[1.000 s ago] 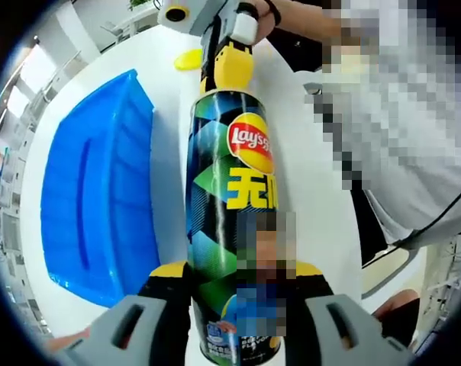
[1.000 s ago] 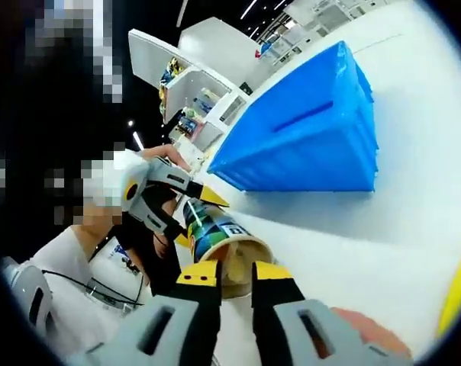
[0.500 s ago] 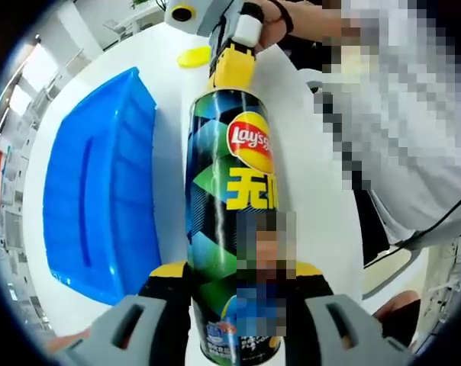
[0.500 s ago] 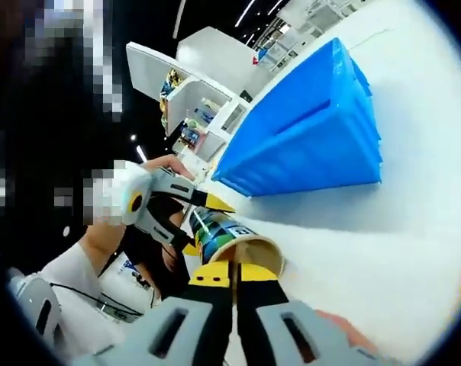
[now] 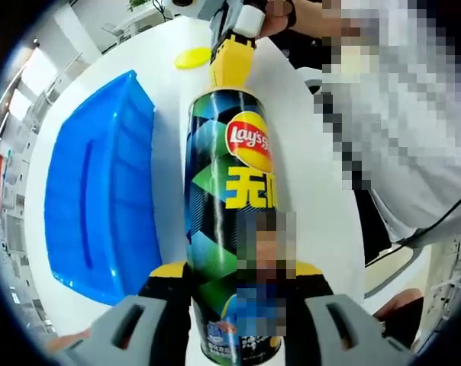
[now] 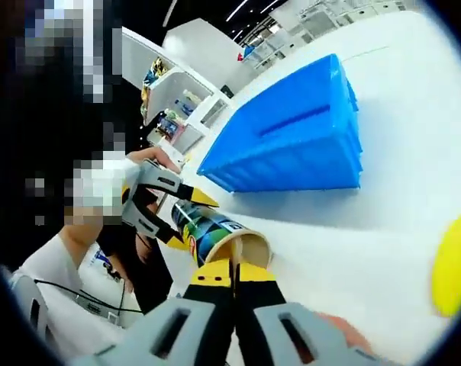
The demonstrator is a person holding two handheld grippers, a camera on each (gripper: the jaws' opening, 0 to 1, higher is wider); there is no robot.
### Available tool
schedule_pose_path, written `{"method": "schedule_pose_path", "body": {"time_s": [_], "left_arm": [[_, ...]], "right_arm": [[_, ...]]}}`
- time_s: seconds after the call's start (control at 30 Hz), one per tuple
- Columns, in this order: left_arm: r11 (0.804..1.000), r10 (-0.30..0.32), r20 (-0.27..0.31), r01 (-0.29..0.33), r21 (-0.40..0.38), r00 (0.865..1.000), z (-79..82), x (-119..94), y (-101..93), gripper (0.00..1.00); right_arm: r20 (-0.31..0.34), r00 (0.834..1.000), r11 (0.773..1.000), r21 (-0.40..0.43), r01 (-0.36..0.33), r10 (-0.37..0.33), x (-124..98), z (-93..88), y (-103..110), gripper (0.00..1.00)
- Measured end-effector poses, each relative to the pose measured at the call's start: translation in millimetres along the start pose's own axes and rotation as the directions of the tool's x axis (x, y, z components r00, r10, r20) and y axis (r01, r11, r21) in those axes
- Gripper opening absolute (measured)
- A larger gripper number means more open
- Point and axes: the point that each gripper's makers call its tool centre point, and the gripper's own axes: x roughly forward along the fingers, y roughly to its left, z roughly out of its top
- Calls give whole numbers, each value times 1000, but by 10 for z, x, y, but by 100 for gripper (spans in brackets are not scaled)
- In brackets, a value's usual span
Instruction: Open the lid of the chip container on the table, take out the chips, place them into the box in front of the container, and close the lid
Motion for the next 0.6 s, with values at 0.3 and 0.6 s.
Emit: {"method": "schedule_pose_path", "body": {"time_s": [0.3,0.6], "left_arm": [[1000,16,-25,-16,3,1000,-95,-16,80,46],[1000,3,-40,-3,1,999,-74,-16,60,46]], "right_arm": [[1,998,998,-33,62,-62,-163,-2,-103,0],[10,999,999,16,44,-44,-194,-45,-79,0]]}}
